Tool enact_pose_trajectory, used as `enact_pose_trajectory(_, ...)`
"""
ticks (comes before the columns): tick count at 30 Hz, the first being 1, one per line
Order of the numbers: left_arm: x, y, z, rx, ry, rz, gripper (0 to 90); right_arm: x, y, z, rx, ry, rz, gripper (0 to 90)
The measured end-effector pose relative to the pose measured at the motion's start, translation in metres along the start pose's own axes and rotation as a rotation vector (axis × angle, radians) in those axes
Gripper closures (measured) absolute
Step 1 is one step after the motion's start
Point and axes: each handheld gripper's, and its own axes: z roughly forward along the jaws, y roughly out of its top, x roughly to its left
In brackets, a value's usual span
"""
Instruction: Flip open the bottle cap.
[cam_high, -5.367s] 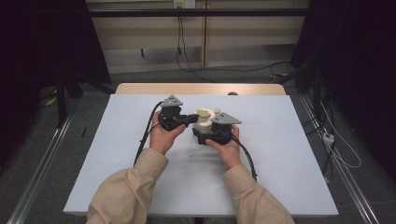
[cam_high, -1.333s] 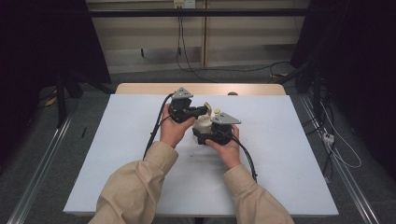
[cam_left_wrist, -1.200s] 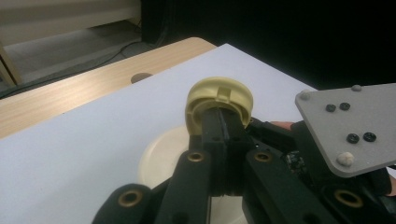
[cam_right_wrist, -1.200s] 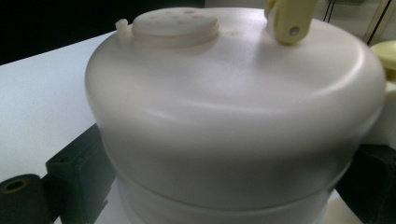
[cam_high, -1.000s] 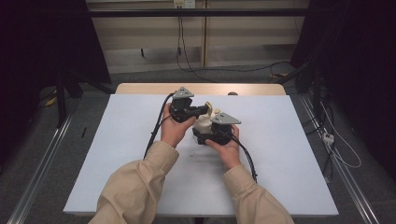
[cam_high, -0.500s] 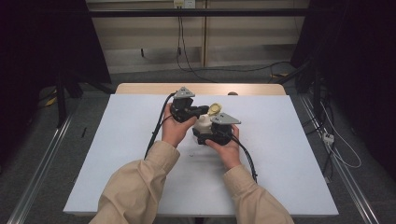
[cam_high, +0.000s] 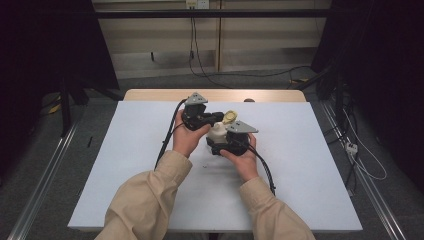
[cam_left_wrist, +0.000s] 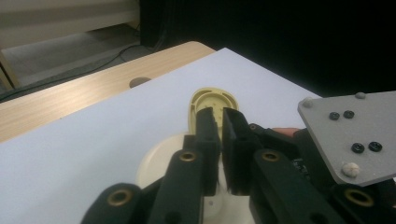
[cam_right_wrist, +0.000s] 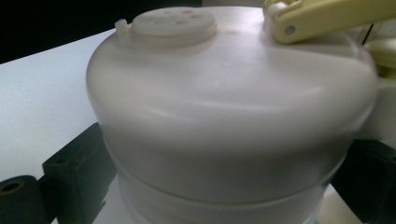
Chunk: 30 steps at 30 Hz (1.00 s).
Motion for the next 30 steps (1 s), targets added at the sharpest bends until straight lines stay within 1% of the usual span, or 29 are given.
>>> enact_pose_trajectory(3,0.000,0.000,-0.001,0.003,0.001,-0.001,81.1,0.000,0.000,0.000,0.016,-0.006,0.004,4.1)
enact_pose_trajectory(5,0.001,0.000,-0.002,0.000,0.000,0.003,77.2,0.000,0.000,-0.001,0.020,-0.005,0.023,3.6)
enact_pose_trajectory(6,0.000,0.000,-0.003,0.000,0.004,0.002,75.2,0.000,0.000,-0.001,0.023,-0.008,0.024,2.7)
enact_pose_trajectory(8,0.001,0.001,-0.004,0.002,0.011,-0.004,69.5,0.001,-0.001,-0.002,0.022,-0.018,0.029,2.8)
enact_pose_trajectory(10,0.001,0.001,-0.004,0.001,0.017,-0.011,62.0,0.001,-0.002,-0.003,0.031,-0.018,0.036,3.0)
enact_pose_trajectory(11,0.001,0.001,-0.005,0.002,0.015,-0.012,60.4,0.001,-0.002,-0.005,0.031,-0.017,0.039,3.0)
enact_pose_trajectory(14,0.001,0.000,-0.005,0.017,0.022,-0.019,51.2,0.001,-0.002,-0.008,0.035,-0.016,0.036,3.4)
enact_pose_trajectory(15,0.001,0.001,-0.005,0.015,0.022,-0.014,48.9,0.000,-0.002,-0.009,0.036,-0.012,0.037,4.2)
enact_pose_trajectory(16,0.000,0.001,-0.006,0.012,0.024,-0.018,46.5,0.000,-0.002,-0.011,0.037,-0.010,0.033,4.3)
enact_pose_trajectory(18,0.000,0.000,-0.007,0.019,0.022,-0.011,43.2,0.000,-0.002,-0.014,0.045,-0.012,0.034,5.0)
enact_pose_trajectory(20,-0.001,-0.001,-0.009,0.028,0.031,-0.004,39.4,0.000,-0.003,-0.017,0.048,-0.011,0.032,6.8)
enact_pose_trajectory(22,-0.001,-0.003,-0.011,0.016,0.026,-0.022,35.6,-0.001,-0.003,-0.021,0.047,-0.002,0.035,8.5)
enact_pose_trajectory(24,-0.001,-0.004,-0.013,0.023,0.032,-0.033,31.9,-0.001,-0.004,-0.024,0.046,0.002,0.041,8.4)
enact_pose_trajectory(28,0.000,-0.008,-0.017,0.027,0.029,-0.031,25.0,-0.002,-0.004,-0.033,0.037,0.007,0.043,8.1)
enact_pose_trajectory(30,0.000,-0.011,-0.020,0.016,0.021,-0.028,22.6,-0.003,-0.003,-0.038,0.028,0.015,0.043,7.7)
